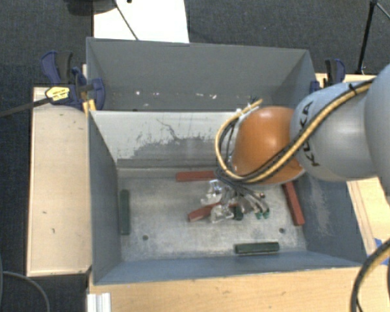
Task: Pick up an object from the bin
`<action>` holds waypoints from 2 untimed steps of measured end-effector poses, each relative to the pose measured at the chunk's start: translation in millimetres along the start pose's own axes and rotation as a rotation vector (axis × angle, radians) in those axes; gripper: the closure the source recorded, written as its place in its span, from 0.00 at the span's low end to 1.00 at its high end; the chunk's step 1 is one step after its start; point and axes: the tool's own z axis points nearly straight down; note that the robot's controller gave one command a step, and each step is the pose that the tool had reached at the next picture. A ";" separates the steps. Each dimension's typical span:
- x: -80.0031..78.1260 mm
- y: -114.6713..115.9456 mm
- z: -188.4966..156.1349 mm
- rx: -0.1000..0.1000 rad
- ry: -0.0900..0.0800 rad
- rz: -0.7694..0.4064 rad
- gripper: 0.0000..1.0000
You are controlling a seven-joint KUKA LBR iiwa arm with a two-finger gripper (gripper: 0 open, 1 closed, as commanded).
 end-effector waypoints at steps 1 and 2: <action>1.0 0.2 -2.8 -0.001 0.005 0.001 1.00; 4.0 0.6 -17.7 -0.002 0.020 0.001 1.00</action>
Offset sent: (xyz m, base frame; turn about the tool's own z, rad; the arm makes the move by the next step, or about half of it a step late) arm 0.0000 0.0002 0.0173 0.0000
